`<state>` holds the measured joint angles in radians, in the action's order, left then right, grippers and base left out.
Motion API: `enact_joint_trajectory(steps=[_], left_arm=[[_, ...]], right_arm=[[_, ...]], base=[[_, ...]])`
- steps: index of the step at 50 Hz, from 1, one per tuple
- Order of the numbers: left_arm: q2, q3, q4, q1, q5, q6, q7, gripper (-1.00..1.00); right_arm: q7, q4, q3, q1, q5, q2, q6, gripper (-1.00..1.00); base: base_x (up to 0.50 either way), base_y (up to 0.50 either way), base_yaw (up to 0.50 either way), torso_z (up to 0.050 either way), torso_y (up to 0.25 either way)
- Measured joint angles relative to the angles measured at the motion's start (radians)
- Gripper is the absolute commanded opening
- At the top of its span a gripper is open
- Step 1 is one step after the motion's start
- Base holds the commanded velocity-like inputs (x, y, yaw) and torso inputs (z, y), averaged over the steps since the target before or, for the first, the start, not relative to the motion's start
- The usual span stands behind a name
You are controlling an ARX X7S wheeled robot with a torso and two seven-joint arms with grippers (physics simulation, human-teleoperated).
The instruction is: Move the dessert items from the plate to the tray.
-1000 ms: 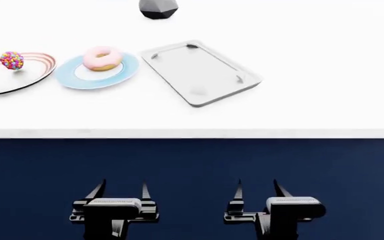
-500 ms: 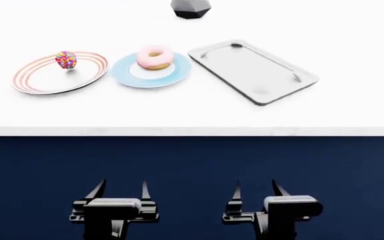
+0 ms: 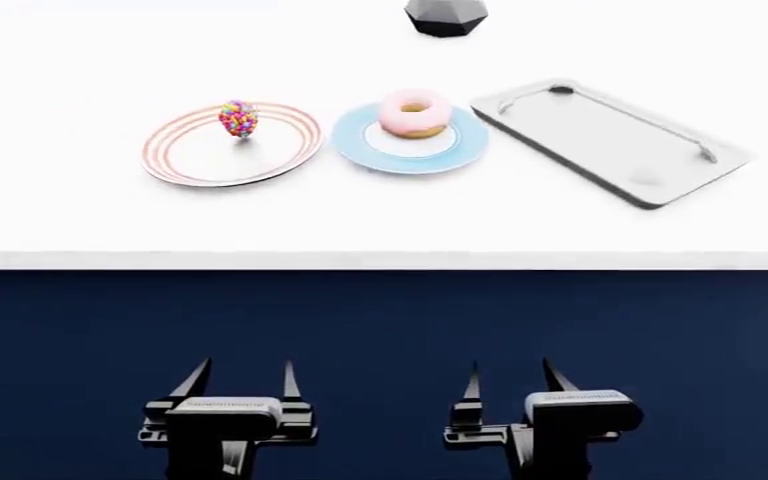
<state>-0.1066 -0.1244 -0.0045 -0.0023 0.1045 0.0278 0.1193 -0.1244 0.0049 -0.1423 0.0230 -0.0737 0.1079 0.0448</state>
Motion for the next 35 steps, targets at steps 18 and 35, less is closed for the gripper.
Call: enact_joint_trajectory(steps=[18,35], left_arm=[[-0.029,0.107,0.232,-0.114,0.205,-0.259,0.098,1.0],[-0.059,0.303,0.414,-0.634,0.565,-0.679,0.309,1.0]], right_arm=[[-0.04,-0.452,-0.059,0.034,0.127,0.057,0.394,1.0],[1.125,-0.797,-0.301,0.724,1.374,-0.067,1.129,1.0]], base=[[-0.01,0.2,0.0,0.0,0.0],[0.0,0.0,0.0,0.0,0.0]])
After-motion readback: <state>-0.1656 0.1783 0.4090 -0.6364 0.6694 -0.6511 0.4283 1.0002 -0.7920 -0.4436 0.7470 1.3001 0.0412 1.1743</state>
